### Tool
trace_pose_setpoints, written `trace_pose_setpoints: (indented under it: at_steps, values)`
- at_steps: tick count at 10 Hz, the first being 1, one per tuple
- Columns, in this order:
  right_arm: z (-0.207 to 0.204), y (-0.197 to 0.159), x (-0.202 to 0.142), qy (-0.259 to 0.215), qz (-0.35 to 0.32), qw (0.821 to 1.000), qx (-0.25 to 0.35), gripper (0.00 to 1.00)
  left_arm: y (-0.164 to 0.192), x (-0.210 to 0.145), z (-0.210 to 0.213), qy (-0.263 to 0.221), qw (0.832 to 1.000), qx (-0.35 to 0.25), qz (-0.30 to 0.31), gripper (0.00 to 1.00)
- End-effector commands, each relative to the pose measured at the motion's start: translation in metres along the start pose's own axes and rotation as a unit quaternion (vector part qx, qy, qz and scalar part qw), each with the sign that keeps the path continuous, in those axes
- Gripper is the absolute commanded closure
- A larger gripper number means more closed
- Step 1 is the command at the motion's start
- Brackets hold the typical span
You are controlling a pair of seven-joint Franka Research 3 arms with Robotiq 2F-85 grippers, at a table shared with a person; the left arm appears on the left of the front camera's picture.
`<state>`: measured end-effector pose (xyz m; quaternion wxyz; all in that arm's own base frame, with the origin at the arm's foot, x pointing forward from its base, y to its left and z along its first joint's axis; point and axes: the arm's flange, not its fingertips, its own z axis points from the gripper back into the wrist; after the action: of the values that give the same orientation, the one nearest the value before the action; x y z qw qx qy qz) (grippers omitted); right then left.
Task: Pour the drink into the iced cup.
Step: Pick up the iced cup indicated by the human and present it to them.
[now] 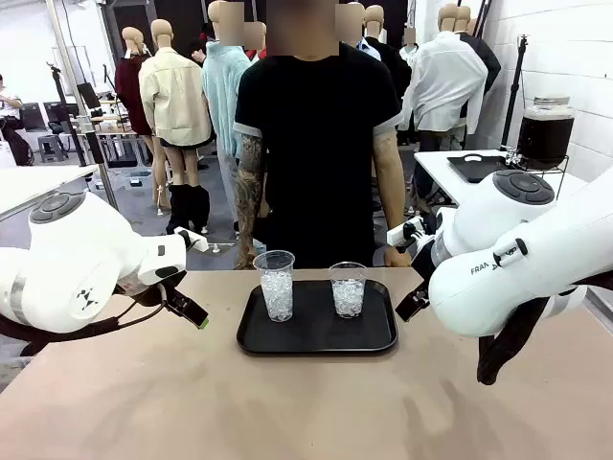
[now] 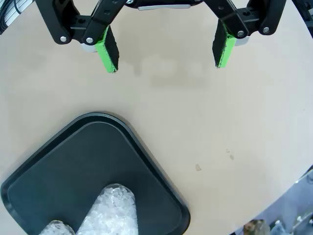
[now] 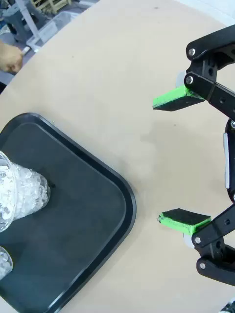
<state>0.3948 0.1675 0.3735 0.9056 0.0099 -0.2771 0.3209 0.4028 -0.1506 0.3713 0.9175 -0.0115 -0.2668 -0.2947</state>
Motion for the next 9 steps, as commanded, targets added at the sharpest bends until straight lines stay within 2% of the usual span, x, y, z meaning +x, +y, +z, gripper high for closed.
trace_pose_setpoints:
  at_steps: [1,9]
  values:
    - [0.0000,0.0000,0.0000,0.000,0.000,1.000,0.000,0.00,0.0000,0.0000,0.0000,0.000,1.000,0.000,0.000,0.00]
    - [0.0000,0.0000,0.0000,0.000,0.000,1.000,0.000,0.00,0.0000,0.0000,0.0000,0.000,1.000,0.000,0.000,0.00]
